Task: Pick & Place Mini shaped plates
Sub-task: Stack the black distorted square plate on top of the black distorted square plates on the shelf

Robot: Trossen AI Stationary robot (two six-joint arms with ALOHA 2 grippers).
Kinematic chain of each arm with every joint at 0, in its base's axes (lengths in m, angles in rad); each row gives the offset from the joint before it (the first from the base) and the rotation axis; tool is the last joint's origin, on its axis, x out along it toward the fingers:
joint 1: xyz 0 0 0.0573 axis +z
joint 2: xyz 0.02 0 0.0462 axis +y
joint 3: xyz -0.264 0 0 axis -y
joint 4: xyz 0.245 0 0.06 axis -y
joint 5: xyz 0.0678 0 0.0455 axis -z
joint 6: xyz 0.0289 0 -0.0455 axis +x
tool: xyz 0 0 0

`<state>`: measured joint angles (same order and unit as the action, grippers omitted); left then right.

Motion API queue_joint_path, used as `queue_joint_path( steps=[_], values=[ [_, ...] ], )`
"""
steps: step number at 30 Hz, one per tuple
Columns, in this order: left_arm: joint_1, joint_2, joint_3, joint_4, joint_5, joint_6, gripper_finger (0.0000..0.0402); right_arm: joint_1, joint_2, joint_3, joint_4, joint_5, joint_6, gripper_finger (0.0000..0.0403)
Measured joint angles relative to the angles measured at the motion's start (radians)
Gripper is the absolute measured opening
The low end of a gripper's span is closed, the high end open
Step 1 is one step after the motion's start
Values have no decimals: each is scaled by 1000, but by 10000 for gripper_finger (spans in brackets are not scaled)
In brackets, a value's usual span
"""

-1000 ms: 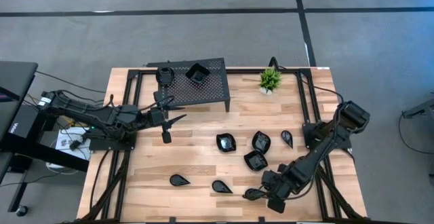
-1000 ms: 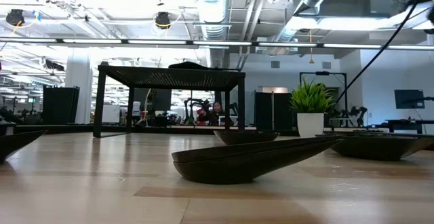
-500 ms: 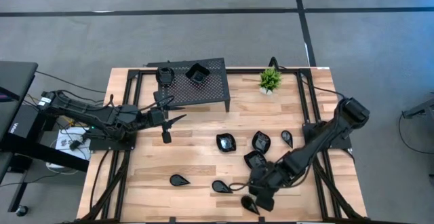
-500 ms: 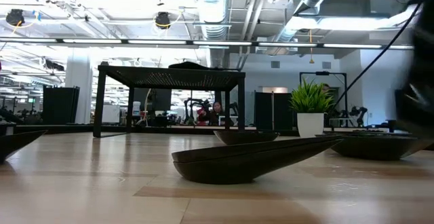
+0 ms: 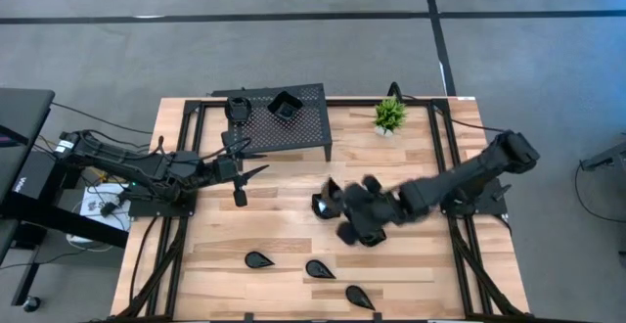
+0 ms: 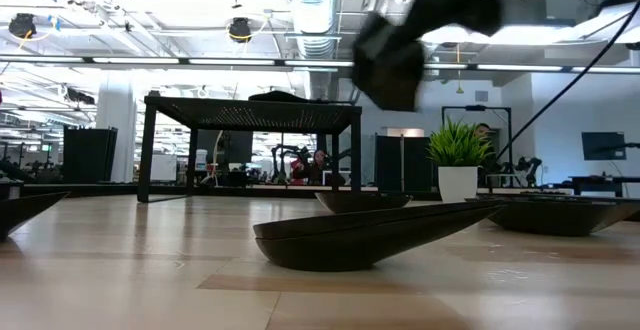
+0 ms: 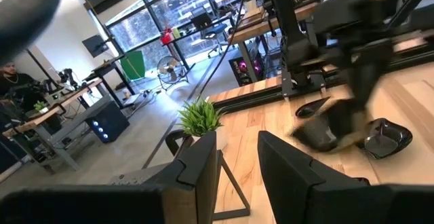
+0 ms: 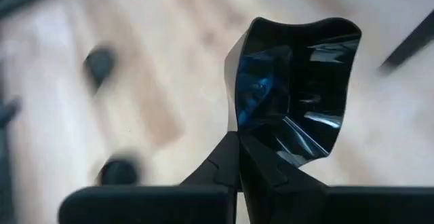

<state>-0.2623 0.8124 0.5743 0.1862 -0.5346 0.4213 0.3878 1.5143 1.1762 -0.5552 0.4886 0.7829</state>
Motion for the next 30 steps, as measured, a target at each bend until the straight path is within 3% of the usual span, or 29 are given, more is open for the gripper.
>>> queue_joint_path(
  steps=[6, 13, 21, 30],
  values=[
    [0, 0, 0, 3, 0, 0, 111, -189, 46, 87, 78, 7, -225, 4],
    [0, 0, 0, 7, 0, 0, 111, -322, 143, 324, 81, 56, -545, 1],
    [0, 0, 0, 22, 0, 0, 111, -502, 346, 549, 64, 103, -644, 1],
    [0, -1, 0, 25, 0, 0, 111, -560, 503, 724, 44, 90, -765, 1]
  ],
)
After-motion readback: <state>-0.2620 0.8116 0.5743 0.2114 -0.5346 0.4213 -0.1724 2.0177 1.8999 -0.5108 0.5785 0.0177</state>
